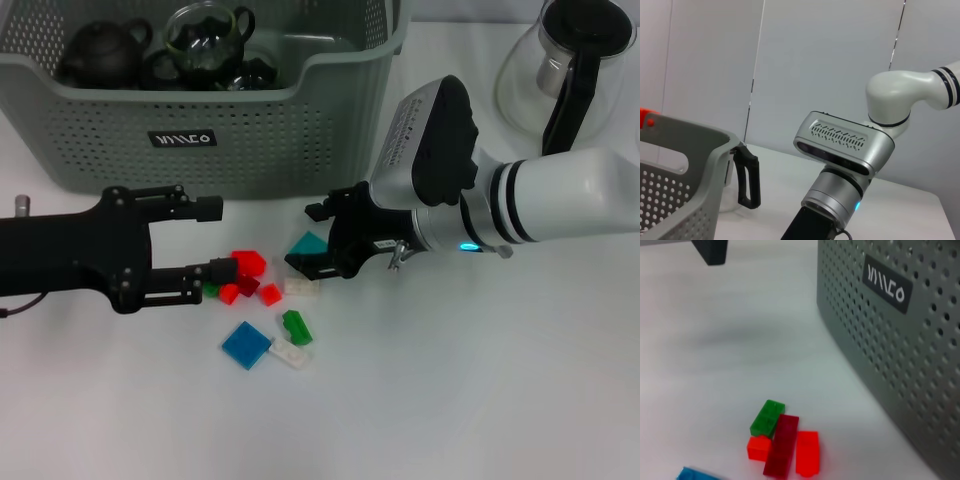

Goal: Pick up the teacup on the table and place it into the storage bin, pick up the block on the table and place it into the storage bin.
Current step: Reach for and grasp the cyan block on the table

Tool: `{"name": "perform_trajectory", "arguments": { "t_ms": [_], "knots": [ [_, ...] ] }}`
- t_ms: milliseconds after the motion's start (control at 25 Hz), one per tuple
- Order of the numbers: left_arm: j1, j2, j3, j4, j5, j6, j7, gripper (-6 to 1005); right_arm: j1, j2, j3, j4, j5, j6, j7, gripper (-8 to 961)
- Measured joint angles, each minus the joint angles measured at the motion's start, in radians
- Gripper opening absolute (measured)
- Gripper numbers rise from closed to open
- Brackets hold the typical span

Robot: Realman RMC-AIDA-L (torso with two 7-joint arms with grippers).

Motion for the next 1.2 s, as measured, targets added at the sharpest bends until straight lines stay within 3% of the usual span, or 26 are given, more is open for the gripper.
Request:
{"name": "perform_trajectory", "arguments": {
  "t_ms": [320,960,1160,1200],
  "knots": [
    [0.000,0.002,0.000,-0.018,0.001,-0.005,0.014,706,-0.002,0.000,-0.001,0.007,0.000,0.000,0.002,731],
    [0.000,0.001,0.003,-0.020,0.000,-0.009,0.014,706,0.011,0.000,-0.004,0.028,0.001,-0.002,0.049,618],
    [0.000,0.001,0.003,-0.021,0.000,-0.010,0.014,706,0.014,0.000,-0.005,0.030,0.001,-0.007,0.055,417],
    [0.000,0.001,0.003,-0.021,0.000,-0.010,0.014,706,0.014,0.000,-0.005,0.029,0.001,-0.007,0.055,417]
  ]
}}
